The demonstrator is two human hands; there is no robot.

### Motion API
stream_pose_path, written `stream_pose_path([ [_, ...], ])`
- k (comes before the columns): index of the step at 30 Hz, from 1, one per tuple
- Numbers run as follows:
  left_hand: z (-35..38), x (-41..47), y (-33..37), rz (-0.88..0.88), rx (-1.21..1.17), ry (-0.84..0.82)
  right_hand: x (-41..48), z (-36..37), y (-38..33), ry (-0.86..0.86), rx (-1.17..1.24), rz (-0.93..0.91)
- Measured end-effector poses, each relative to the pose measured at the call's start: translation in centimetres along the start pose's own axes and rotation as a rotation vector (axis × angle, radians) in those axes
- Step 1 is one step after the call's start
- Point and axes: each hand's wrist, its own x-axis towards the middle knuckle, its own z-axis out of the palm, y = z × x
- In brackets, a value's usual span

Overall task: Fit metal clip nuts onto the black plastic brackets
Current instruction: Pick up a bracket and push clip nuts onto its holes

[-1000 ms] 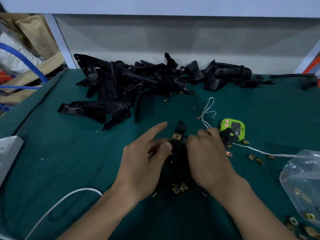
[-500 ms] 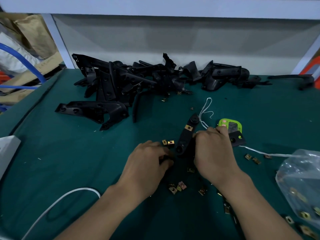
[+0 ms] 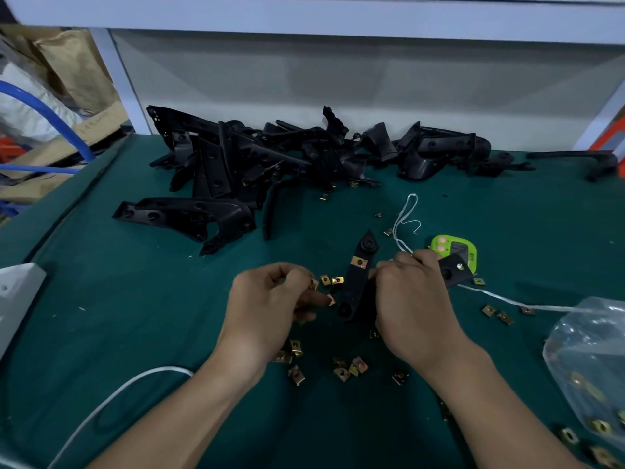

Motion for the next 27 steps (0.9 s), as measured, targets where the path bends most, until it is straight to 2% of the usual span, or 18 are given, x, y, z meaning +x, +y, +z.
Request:
stream_pose_path([
  [6,0.0,-0.3,0.3,-0.072,-0.038,-0.139,0.1,-0.4,-0.5,-0.089,-0.031,0.006],
  [11,-0.1,-0.7,0.5,-0.060,-0.032,-0.113,0.1,-0.7,-0.7,-0.115,-0.046,-0.004],
  [15,0.2,-0.8,0.4,-0.064,-0.074,-0.091,0.1,-0.7,-0.9,-0.073,-0.024,-0.013],
  [27,-0.3,-1.2,0.3,0.116,0.175,-0.113,0.1,-1.1,-1.0,-0.077,-0.080,-0.011],
])
